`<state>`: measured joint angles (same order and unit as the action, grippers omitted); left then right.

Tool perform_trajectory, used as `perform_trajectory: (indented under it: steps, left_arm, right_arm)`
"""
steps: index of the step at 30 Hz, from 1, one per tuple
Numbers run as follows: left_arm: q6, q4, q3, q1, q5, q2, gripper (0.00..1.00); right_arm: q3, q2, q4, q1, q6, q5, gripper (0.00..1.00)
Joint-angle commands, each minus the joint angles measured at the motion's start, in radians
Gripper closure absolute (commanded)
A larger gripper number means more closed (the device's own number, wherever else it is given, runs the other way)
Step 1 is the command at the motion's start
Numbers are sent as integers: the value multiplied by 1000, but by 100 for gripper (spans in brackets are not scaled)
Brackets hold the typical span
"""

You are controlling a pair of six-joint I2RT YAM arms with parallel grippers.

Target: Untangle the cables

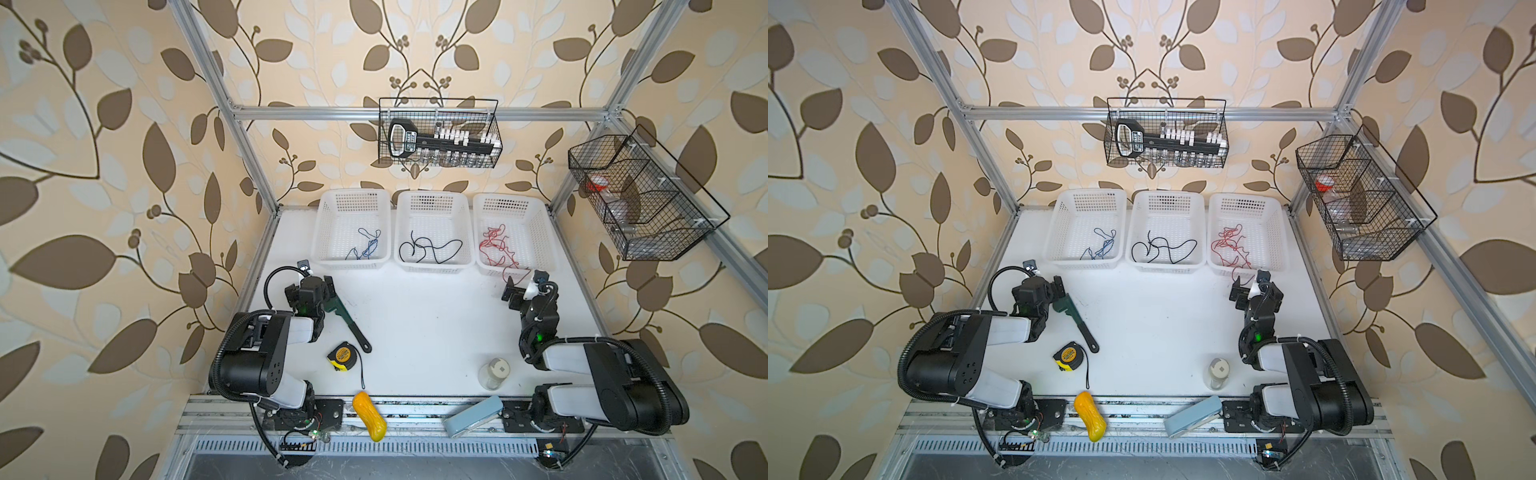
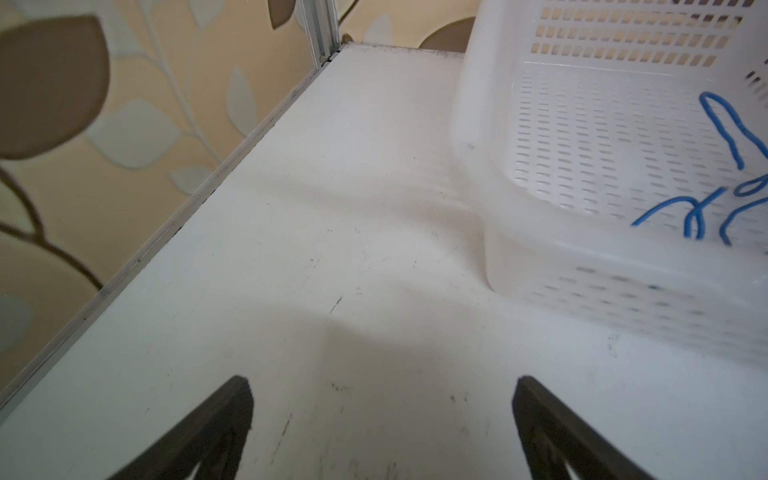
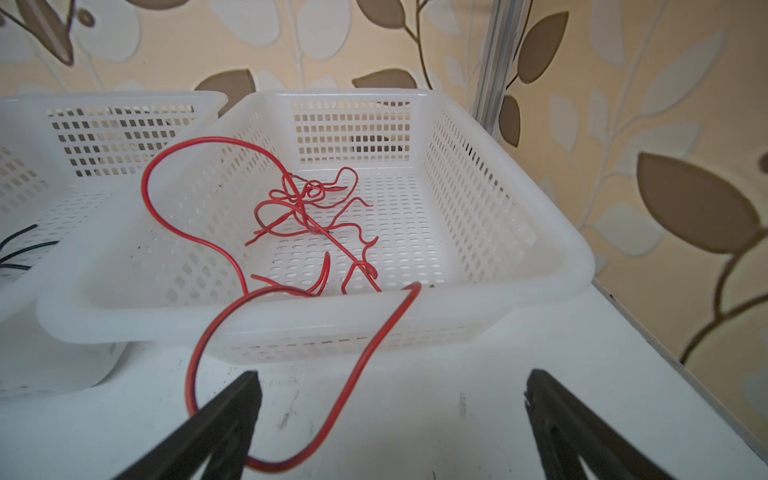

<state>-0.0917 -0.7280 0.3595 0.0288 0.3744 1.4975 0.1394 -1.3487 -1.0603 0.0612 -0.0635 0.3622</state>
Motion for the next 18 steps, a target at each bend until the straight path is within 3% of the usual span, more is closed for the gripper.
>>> perform_trajectory:
  steps: [1,8,15,18]
  left_arm:
    - [1,-24,19,-7,1,-2,1]
    - [1,-22,19,-8,1,-3,1]
    - [1,-24,18,-6,1,-3,1]
    - [1,-24,17,-7,1,-4,1]
  right_arm:
    - [3,2,-32,-4,-5,-15,0]
    - [28,-5,2,-23,57,-221,0]
    - [33,-8,5,-31,47,-223,0]
    - [18,-2,-8,-30,29,-157,0]
